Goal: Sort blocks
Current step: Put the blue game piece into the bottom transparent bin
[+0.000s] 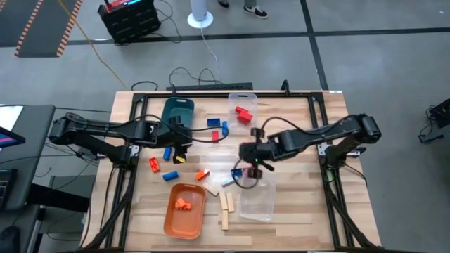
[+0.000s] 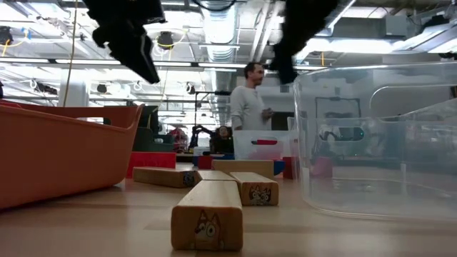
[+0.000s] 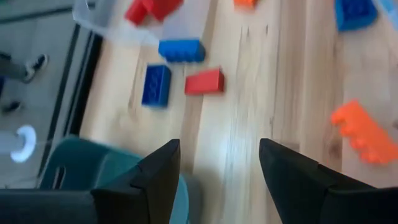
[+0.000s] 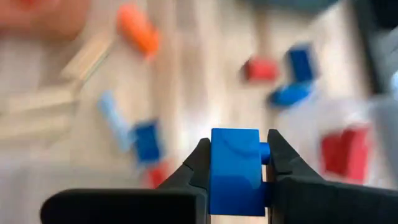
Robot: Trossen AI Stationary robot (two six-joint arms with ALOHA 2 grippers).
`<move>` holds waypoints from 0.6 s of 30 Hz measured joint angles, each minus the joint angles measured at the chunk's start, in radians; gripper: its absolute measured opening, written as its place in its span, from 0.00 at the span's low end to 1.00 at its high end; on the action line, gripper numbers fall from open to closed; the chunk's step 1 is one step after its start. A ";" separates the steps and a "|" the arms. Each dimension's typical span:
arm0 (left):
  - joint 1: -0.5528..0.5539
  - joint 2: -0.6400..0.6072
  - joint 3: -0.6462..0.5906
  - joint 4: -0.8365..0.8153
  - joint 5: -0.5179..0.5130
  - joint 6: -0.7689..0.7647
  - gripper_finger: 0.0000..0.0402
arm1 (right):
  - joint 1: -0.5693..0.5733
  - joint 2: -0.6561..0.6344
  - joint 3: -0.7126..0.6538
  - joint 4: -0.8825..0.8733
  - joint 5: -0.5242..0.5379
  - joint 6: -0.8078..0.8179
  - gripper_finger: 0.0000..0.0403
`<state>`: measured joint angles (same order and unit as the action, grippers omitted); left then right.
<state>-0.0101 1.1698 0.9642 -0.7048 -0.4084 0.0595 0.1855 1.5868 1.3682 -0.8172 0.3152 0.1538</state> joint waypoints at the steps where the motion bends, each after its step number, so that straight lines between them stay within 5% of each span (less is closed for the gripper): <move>1: 0.000 0.000 0.000 -0.012 -0.001 -0.009 0.53 | 0.012 0.000 0.007 -0.042 -0.036 0.036 0.16; 9: 0.000 0.000 -0.003 0.010 -0.001 0.037 0.53 | 0.123 0.004 -0.117 0.008 -0.289 0.254 0.16; 18: -0.004 -0.066 -0.145 0.228 0.041 0.099 0.53 | 0.216 0.005 -0.239 0.209 -0.292 0.408 0.24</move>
<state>-0.0138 1.1042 0.8192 -0.4767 -0.3672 0.1585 0.4011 1.5917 1.1295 -0.6081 0.0227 0.5614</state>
